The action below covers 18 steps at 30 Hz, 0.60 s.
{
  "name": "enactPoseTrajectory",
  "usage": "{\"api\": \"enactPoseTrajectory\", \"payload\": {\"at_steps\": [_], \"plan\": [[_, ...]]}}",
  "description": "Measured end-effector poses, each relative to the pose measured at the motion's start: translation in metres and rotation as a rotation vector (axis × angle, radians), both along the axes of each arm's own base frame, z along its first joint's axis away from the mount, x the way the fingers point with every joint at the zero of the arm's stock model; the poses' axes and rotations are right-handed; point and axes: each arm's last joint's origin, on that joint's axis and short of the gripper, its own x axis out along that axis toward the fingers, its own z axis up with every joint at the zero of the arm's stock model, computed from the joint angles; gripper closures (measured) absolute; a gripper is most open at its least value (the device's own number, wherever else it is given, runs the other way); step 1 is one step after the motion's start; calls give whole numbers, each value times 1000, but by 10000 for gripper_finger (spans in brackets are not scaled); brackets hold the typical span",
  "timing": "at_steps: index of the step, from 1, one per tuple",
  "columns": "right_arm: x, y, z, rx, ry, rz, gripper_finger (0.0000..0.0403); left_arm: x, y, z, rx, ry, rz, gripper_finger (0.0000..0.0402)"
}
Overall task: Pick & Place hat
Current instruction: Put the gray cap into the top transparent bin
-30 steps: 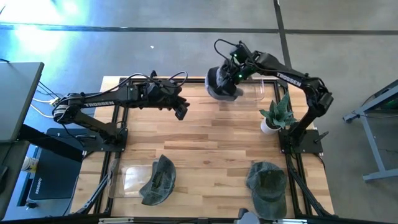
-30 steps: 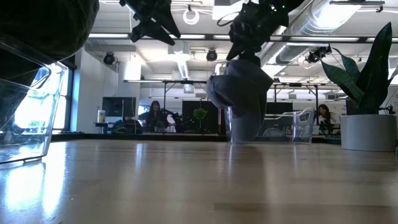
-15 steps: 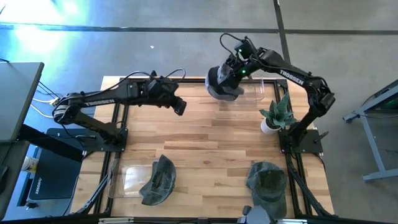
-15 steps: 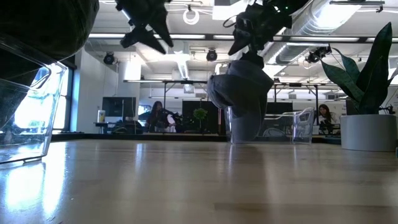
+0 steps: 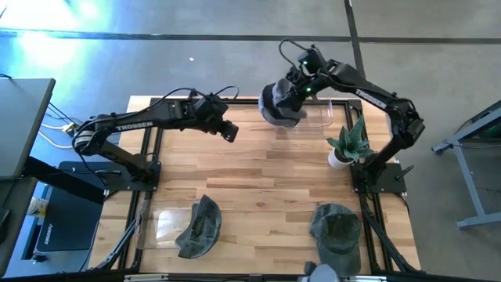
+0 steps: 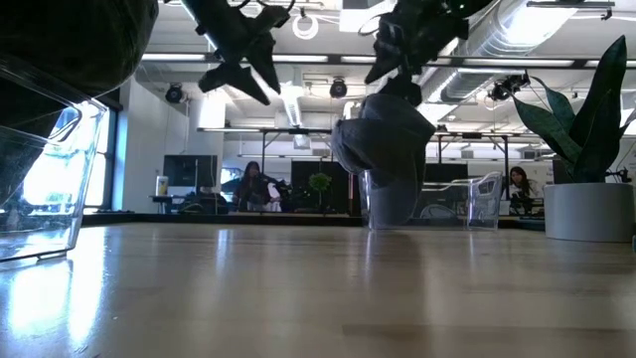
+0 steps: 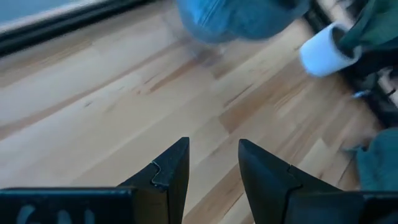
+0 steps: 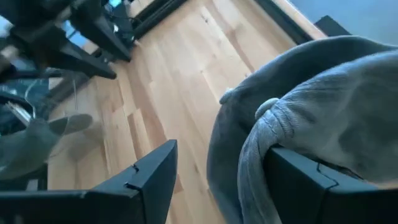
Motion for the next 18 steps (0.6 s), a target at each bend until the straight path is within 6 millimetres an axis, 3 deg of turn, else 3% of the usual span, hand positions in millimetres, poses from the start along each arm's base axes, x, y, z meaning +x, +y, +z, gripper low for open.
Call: {"api": "enactPoseTrajectory", "payload": {"at_steps": [8,18], "plan": [[15,8,-12,-23,18,125,194,2,2,-1,39,7,37,268],[4,-4,-11,93,-21,76,125,2,1,-1,14,-1,11,268]]}}
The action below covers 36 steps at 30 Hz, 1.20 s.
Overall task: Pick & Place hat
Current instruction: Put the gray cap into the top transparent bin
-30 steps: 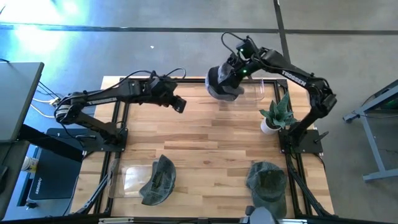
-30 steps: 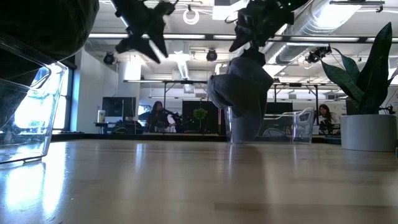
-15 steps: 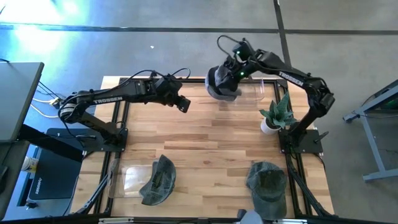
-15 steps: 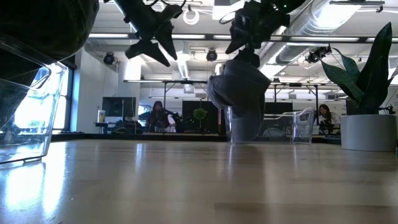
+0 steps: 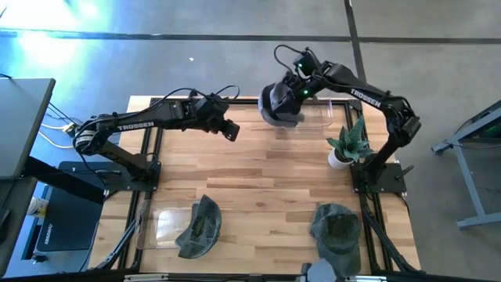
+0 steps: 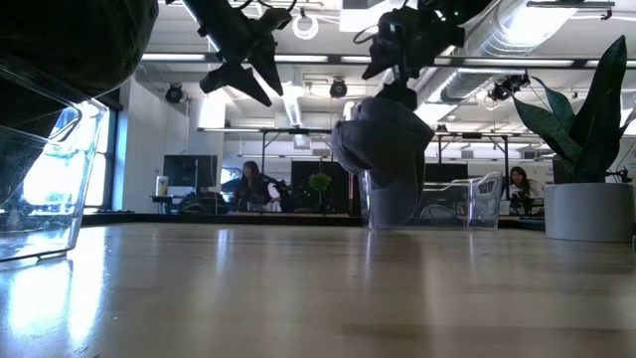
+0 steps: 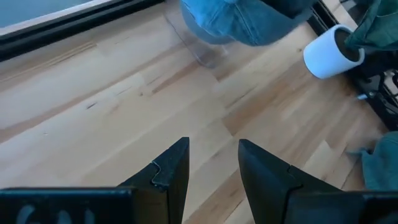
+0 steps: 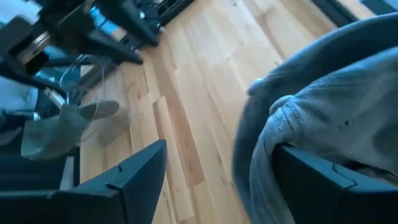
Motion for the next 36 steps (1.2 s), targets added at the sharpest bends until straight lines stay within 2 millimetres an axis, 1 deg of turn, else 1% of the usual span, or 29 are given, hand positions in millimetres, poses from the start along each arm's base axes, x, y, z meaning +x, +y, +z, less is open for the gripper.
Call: {"api": "enactPoseTrajectory", "payload": {"at_steps": [5,9,13,17,19,20,22,23,25,33,36], "plan": [[-7,-8,0,40,-4,-45,127,0,-1,0,-13,-4,-9,268],[-11,-10,-1,74,13,-59,152,0,-1,0,-11,-3,-11,268],[-13,-11,-2,75,42,-92,201,0,-1,0,-11,-3,-12,268],[-14,-14,-4,43,108,-200,268,0,-1,0,-10,-3,-12,268],[-12,-13,-5,35,129,-233,297,0,-1,0,-10,-4,-12,268],[-9,-13,-6,17,131,-233,307,0,-1,0,-10,-4,-12,268],[-4,-10,-8,-8,127,-201,315,0,-1,0,0,-1,-22,268],[-2,-10,-8,-9,123,-191,313,0,-1,0,3,0,-25,268],[-1,-9,-9,2,110,-173,296,0,-1,0,2,0,-26,268],[-14,-18,-5,64,74,-180,169,0,-1,0,-15,-5,-45,268],[-19,-21,-6,101,85,-204,143,0,-2,0,-21,-6,-51,268]]}}
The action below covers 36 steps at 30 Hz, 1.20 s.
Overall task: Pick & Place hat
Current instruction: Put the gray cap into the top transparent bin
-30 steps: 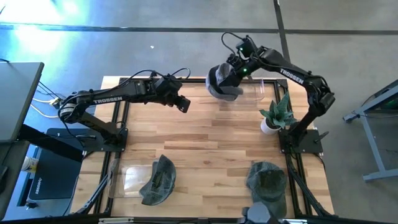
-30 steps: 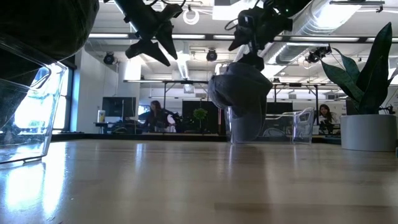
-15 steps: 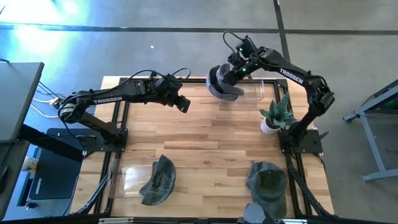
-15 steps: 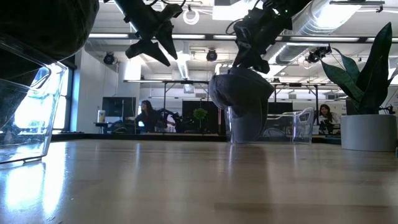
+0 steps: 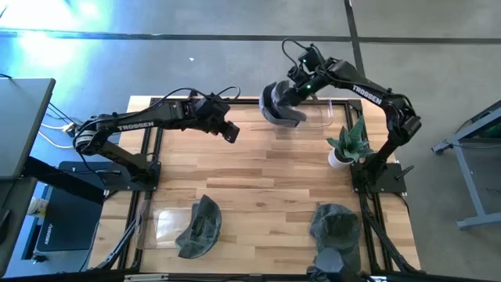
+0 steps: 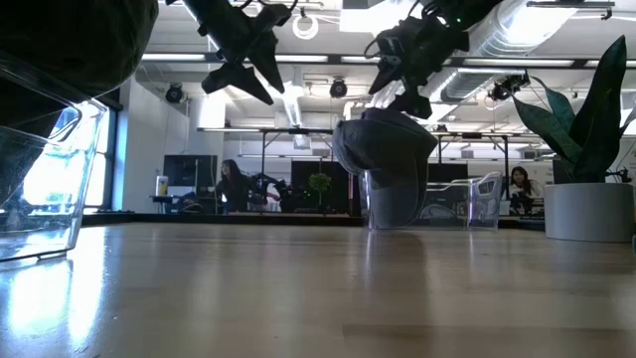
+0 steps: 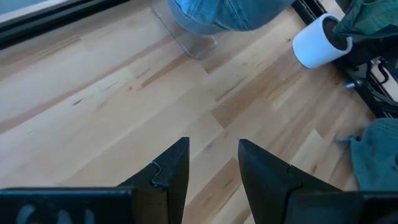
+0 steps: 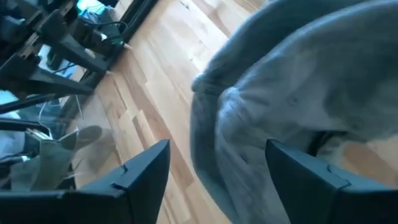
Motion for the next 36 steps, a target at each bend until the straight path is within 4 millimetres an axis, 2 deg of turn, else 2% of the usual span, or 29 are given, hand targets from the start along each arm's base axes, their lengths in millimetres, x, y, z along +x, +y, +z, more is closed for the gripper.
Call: {"api": "enactPoseTrajectory", "payload": {"at_steps": [6,9,12,15,18,23,25,31,36], "plan": [[-12,-7,4,-7,-2,-41,145,0,-1,0,-33,-10,-35,268],[-16,-9,6,-18,2,-58,155,0,-1,0,-35,-11,-35,268],[-18,-11,3,-44,82,-149,176,2,-1,-1,-37,-9,-33,274],[-10,-10,-4,-71,142,-181,217,15,4,-12,-16,-3,-42,293],[4,-9,-12,-110,172,-190,276,26,18,-22,-7,-18,-15,322],[29,-4,-23,-141,154,-174,369,45,52,-40,51,-86,84,374],[38,2,-24,-150,146,-148,393,50,67,-44,73,-133,120,392],[48,14,-24,-201,164,-127,374,66,105,-64,95,-282,124,393],[49,14,-24,-225,174,-132,376,74,114,-63,102,-417,69,392]]}}
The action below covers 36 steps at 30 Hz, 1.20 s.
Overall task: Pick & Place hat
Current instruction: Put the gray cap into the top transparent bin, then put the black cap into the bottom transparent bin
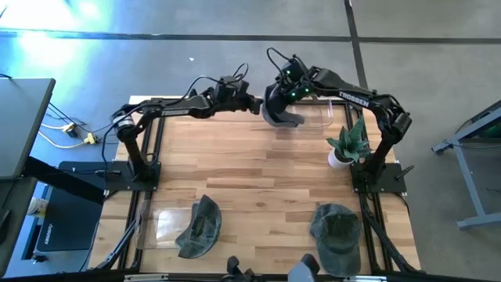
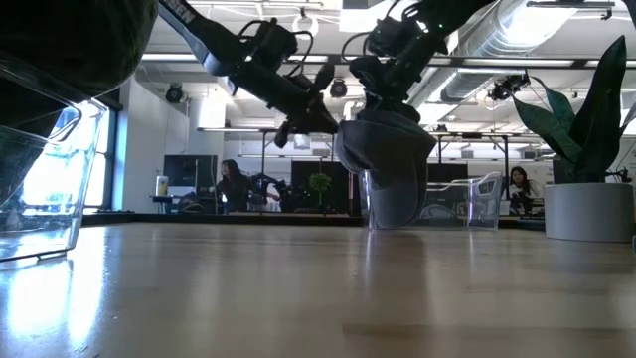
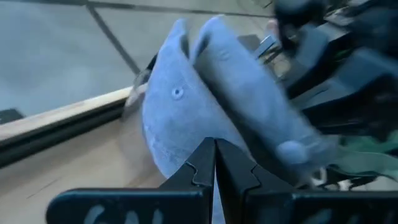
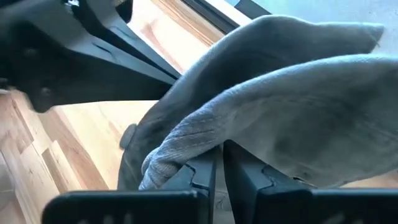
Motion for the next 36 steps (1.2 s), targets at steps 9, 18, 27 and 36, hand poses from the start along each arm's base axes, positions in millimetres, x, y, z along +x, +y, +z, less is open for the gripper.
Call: {"api": "enactPoseTrajectory", "payload": {"at_steps": [9,18,27,36], "plan": [[-11,1,8,-1,14,-5,398,-16,-3,18,-12,32,21,392],[-20,-7,17,6,-38,-94,400,-8,-22,-1,-116,153,-7,392],[7,6,4,39,-56,-11,401,11,-7,-21,-51,56,55,392],[-5,12,23,-19,-73,-49,395,-4,-9,0,-26,160,55,392]]}}
